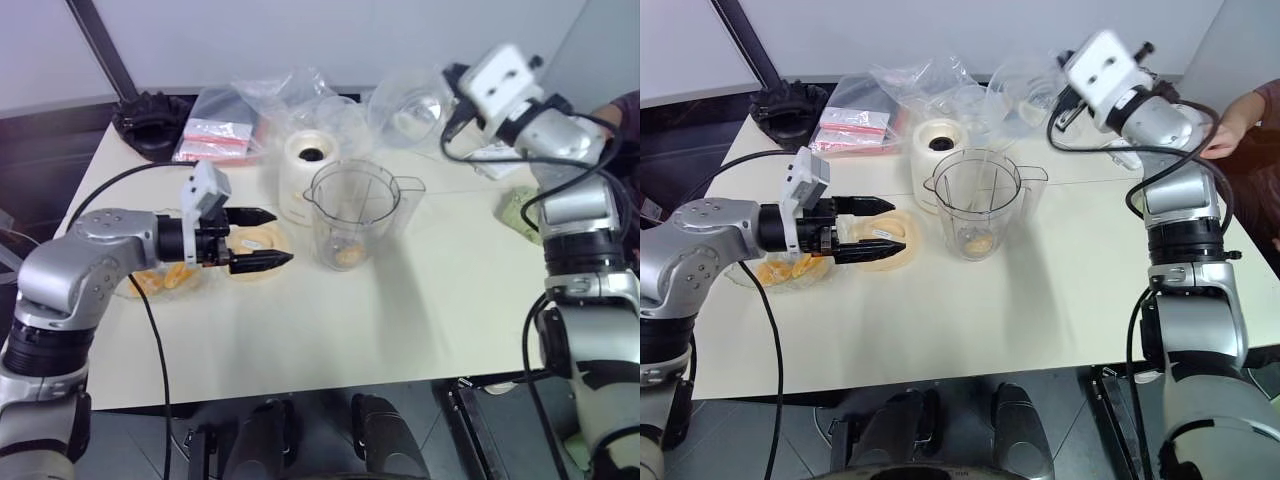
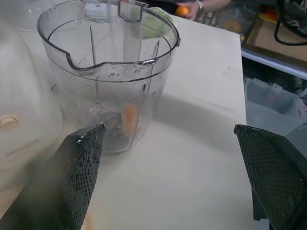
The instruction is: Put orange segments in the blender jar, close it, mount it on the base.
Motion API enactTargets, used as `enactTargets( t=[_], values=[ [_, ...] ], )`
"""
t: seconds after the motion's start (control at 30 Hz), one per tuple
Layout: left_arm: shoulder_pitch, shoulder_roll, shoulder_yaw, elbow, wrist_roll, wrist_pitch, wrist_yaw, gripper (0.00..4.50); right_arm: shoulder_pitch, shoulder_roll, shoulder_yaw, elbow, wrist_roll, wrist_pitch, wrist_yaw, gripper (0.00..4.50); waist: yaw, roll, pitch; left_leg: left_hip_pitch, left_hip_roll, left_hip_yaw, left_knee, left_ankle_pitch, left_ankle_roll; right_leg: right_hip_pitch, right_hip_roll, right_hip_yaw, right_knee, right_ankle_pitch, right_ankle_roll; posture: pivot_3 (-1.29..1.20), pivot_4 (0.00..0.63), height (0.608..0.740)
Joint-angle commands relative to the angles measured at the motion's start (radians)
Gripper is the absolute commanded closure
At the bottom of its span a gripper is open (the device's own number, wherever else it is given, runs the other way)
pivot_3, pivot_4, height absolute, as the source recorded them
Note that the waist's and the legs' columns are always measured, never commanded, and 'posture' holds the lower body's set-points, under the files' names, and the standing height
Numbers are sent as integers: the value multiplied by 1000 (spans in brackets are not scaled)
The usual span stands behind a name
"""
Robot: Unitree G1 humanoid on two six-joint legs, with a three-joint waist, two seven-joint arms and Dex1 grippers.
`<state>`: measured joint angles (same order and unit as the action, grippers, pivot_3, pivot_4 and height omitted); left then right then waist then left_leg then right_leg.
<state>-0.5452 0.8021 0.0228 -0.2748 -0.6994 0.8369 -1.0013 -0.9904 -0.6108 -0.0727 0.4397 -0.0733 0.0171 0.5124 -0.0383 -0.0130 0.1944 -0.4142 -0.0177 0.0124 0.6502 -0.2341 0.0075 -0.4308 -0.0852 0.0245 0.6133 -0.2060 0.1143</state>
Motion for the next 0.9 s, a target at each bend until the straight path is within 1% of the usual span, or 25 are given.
enactTargets(
  t=[0.03, 0.1, 0.2, 0.3, 0.4, 0.5, 0.63, 0.73, 0.9],
  values=[
    [0, -5, 17, -30, -13, -8, -2, 0, 4, 16, -167, -136, 124, 206, -123, 4463, 4, 0, 0, 0, 0, 0, 0, 0, 0, 0, 0, 0, 0, 0, 0, 0, 150, 740],
    [-2, -10, 17, -38, -21, -1, 2, 0, 34, 35, -221, -199, 151, 289, -190, 4463, 5, 0, 0, 0, -1, 0, 0, 0, 0, 0, -1, 0, 0, 0, 0, 0, 150, 740],
    [-2, -22, 19, -53, -36, 11, 10, 0, 106, 76, -314, -306, 146, 379, -359, 4463, 6, 0, 0, 0, -1, 0, 0, 0, 0, 0, -1, 0, 0, 0, 0, 0, 150, 740],
    [-2, -28, 21, -74, -52, 28, 18, 0, 209, 110, -342, -426, 118, 418, -457, 4463, 9, 0, 0, 0, -1, 0, 0, 0, 0, 0, -1, 0, 0, 0, 0, 0, 150, 740],
    [-9, -30, 19, -75, -58, 34, 23, 0, 274, 180, -395, -515, 140, 485, -564, 4463, 5, 0, 0, 0, -1, 1, 0, 0, 0, 0, -1, 0, 1, 0, 0, 0, 150, 740],
    [-26, -33, 7, -53, -48, 27, 21, 0, 332, 248, -437, -574, 149, 490, -650, 4463, 0, 0, 0, 1, -1, 1, 0, 0, 0, 0, -1, 0, 1, 0, 0, 0, 150, 740],
    [-47, -35, 1, -47, -52, 35, 19, 0, 421, 311, -453, -617, 142, 464, -711, 4463, -2, 0, 0, 1, -1, 2, 1, 0, 0, 0, -1, 0, 1, 0, -1, 0, 150, 740],
    [-50, -27, -4, -49, -48, 40, 12, 0, 529, 355, -448, -673, 149, 462, -711, 4463, -2, 0, -1, 1, -1, 1, 0, 0, 0, 0, 0, 0, 1, 0, 0, 0, 150, 740],
    [-44, -27, -12, -55, -43, 46, 13, 0, 669, 391, -446, -754, 150, 458, -710, 4463, -3, 0, 0, 1, -1, 1, 0, 0, 0, 0, -1, 0, 1, -1, -2, 0, 150, 740]
  ],
)
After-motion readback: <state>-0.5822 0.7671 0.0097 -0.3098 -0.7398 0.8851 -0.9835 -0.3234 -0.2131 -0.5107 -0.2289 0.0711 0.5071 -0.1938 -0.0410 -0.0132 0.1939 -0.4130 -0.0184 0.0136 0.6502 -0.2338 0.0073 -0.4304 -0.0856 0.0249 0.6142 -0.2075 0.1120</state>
